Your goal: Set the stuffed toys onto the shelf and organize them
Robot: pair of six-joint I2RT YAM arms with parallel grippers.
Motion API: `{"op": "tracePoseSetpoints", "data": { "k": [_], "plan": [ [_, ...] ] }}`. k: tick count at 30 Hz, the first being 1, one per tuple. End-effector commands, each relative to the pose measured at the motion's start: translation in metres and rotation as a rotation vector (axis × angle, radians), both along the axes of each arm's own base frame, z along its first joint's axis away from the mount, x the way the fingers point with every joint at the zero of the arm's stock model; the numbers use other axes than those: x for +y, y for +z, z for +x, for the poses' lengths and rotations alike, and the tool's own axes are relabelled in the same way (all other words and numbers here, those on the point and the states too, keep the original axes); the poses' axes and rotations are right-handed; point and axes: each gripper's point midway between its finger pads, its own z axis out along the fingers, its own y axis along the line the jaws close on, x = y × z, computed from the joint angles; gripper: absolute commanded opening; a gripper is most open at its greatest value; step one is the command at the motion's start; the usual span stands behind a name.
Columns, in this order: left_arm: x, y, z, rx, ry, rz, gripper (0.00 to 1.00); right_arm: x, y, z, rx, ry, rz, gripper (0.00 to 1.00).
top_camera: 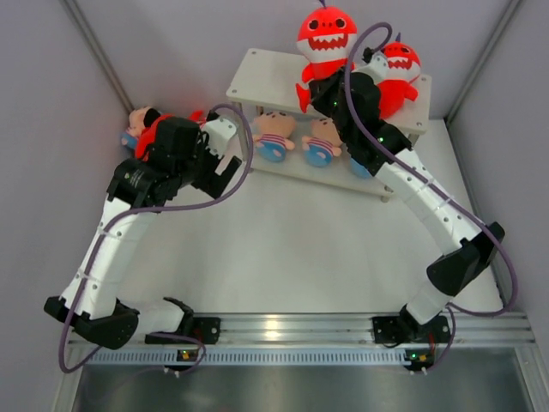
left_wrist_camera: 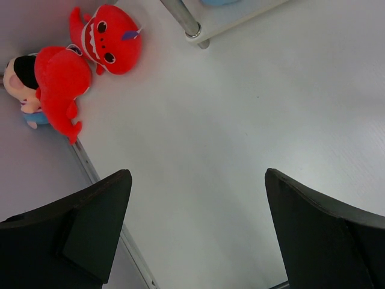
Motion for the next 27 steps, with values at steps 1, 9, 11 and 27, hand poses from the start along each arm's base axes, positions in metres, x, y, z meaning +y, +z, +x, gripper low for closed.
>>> {"op": "tracePoseSetpoints", "data": {
  "k": [1,9,11,27],
  "plan": [
    [0.0,0.019,-0.002,-0.089,-0.015,-0.035,0.98,-0.024,0.003,0.003,0.008,-0.069,0.071,0.07],
    [0.001,0.018,-0.004,-0.091,-0.021,-0.036,0.98,-0.028,-0.02,0.019,0.069,-0.06,0.088,0.22],
    [0.0,0.02,-0.004,-0.096,-0.024,-0.039,0.98,-0.035,-0.018,0.02,0.064,-0.075,0.108,0.25],
    [-0.003,0.018,-0.008,-0.09,-0.059,-0.043,0.98,-0.04,-0.01,0.011,0.024,-0.033,0.187,0.6]
  ]
}}
